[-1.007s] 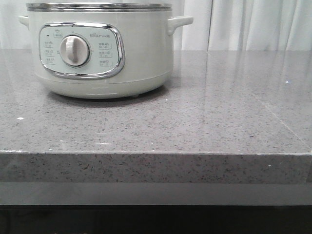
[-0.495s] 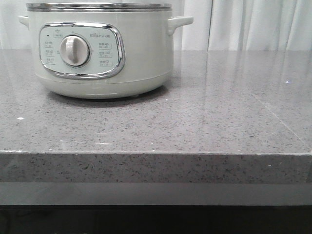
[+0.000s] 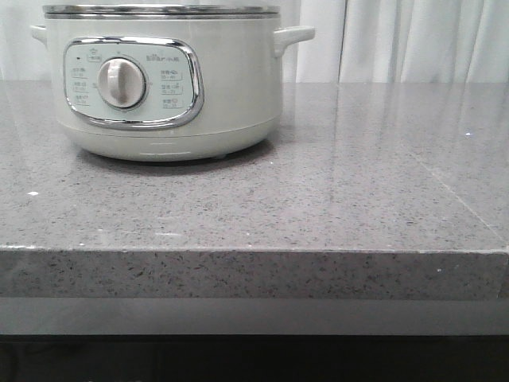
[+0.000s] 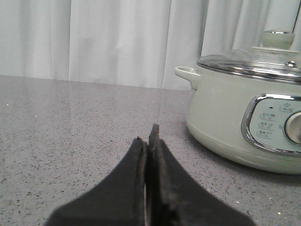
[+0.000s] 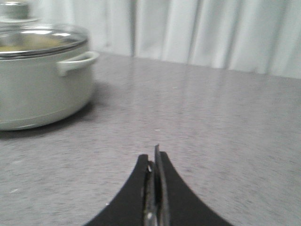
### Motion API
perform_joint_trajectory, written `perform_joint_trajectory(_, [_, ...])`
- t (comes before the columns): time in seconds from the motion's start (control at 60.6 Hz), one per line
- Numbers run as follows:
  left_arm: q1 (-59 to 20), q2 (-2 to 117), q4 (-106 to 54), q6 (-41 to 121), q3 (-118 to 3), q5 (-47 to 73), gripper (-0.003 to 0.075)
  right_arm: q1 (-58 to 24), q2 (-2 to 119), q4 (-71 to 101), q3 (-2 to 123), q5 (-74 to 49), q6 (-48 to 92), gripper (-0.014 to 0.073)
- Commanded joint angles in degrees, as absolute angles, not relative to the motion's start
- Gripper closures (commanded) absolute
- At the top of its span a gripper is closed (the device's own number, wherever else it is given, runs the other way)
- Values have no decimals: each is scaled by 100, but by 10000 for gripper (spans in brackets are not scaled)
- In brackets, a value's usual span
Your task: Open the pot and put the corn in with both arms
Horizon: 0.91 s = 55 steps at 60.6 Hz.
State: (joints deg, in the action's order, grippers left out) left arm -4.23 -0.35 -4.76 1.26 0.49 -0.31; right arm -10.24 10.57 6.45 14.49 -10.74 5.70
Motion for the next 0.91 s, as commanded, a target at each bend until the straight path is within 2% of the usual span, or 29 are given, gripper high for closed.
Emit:
perform_joint_trajectory(0.0, [-406,-114,-474,80,113,-520,741,-690,736,613,1108,-108,648,662])
perform_joint_trajectory(0.149, [-406,-114,-474,80,113,-520,741,-398,312,613,511,100,648,662])
perform_joint_trajectory(0.38, [-406,-114,-474,80,113,-520,741,-393,-109,618,-103,258,648,662])
perform_joint_trajectory(0.891, [-406,-114,-474,80,113,-520,741,-386,-181,618,-94,148,648,662])
